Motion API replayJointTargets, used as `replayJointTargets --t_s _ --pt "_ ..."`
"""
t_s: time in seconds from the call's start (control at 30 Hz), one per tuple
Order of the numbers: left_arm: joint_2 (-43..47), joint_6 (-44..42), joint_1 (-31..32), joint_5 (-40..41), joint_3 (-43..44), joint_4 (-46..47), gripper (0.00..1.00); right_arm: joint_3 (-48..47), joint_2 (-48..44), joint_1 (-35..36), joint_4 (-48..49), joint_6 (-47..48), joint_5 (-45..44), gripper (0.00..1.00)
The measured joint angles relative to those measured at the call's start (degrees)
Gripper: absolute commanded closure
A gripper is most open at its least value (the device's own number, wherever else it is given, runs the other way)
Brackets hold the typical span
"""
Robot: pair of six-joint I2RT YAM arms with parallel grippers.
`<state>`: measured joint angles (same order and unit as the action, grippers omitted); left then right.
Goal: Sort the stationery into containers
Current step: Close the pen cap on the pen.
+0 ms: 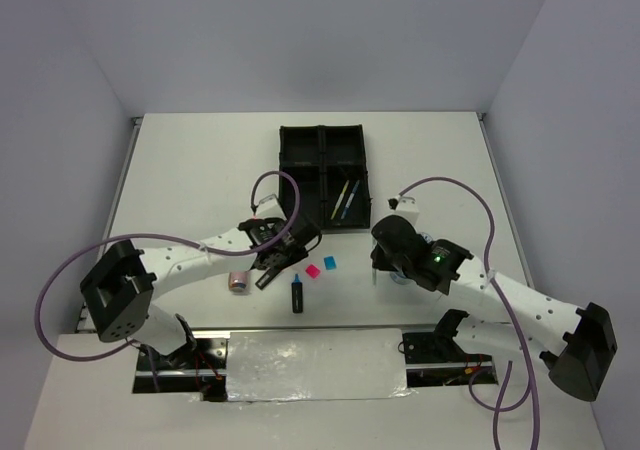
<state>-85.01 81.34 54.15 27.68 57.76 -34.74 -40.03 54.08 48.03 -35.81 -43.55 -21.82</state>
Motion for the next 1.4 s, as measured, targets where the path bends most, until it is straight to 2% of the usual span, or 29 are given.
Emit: replayJointTargets --t_s 0.1,0.6,1.3,1.4 --pt "-1.8 1.4 0.0 -0.1 0.0 -0.2 0.56 0.7 0.0 0.0 0.6 0.9 0.3 1.00" --pt "-11.2 2.9 0.0 -0.4 3.0 -1.6 0.57 4.5 -2.2 0.0 3.7 2.2 2.8 1.00" --pt "-15.3 2.8 0.0 -2.4 3.3 0.7 0.61 5.9 -2.1 0.0 6.5 2.8 3.5 1.00" --pt "-15.3 2.8 0.0 -2.5 3.3 0.7 0.68 5.9 -2.1 0.0 6.7 2.8 3.6 1.00"
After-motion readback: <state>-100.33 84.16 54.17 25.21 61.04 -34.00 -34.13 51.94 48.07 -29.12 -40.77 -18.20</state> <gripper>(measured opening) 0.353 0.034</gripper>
